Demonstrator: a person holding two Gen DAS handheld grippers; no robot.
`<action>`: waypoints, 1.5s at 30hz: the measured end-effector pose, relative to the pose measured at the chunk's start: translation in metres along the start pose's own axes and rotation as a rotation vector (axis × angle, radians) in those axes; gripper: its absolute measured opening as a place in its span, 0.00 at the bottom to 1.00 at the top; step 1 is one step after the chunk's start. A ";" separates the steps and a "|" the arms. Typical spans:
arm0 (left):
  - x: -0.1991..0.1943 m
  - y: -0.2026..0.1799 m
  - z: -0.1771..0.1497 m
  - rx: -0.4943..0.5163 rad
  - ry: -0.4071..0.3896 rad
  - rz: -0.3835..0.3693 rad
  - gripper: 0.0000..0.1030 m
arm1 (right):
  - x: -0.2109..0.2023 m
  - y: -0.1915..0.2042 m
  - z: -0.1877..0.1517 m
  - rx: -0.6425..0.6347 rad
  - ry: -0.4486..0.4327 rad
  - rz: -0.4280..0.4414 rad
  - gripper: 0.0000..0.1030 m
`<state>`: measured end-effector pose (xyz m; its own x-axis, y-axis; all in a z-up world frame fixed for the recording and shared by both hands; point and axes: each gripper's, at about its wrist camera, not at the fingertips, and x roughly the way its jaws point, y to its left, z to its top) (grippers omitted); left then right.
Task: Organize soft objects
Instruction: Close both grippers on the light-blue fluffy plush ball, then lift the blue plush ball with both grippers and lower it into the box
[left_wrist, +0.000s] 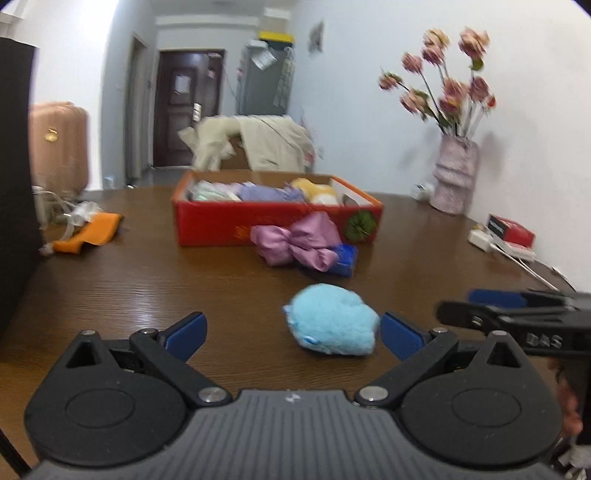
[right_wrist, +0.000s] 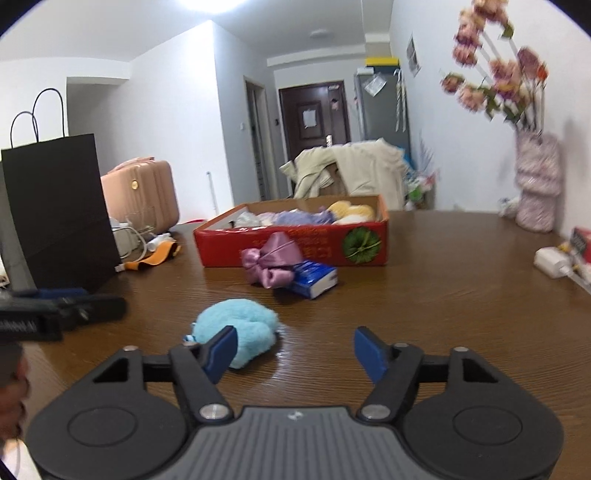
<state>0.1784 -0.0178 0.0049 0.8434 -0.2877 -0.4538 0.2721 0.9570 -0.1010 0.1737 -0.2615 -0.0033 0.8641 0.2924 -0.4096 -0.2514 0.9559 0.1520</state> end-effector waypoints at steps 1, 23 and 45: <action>0.007 -0.002 0.000 0.007 0.009 -0.015 0.95 | 0.006 -0.001 0.002 0.003 0.009 0.005 0.61; 0.097 0.064 0.015 -0.286 0.178 -0.141 0.46 | 0.141 -0.008 0.033 0.124 0.198 0.197 0.46; 0.062 0.033 0.026 -0.227 0.125 -0.247 0.31 | 0.089 0.008 0.037 0.168 0.150 0.183 0.29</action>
<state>0.2517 -0.0051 -0.0038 0.6981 -0.5178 -0.4945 0.3390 0.8473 -0.4088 0.2647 -0.2292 -0.0053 0.7337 0.4729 -0.4880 -0.3108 0.8722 0.3778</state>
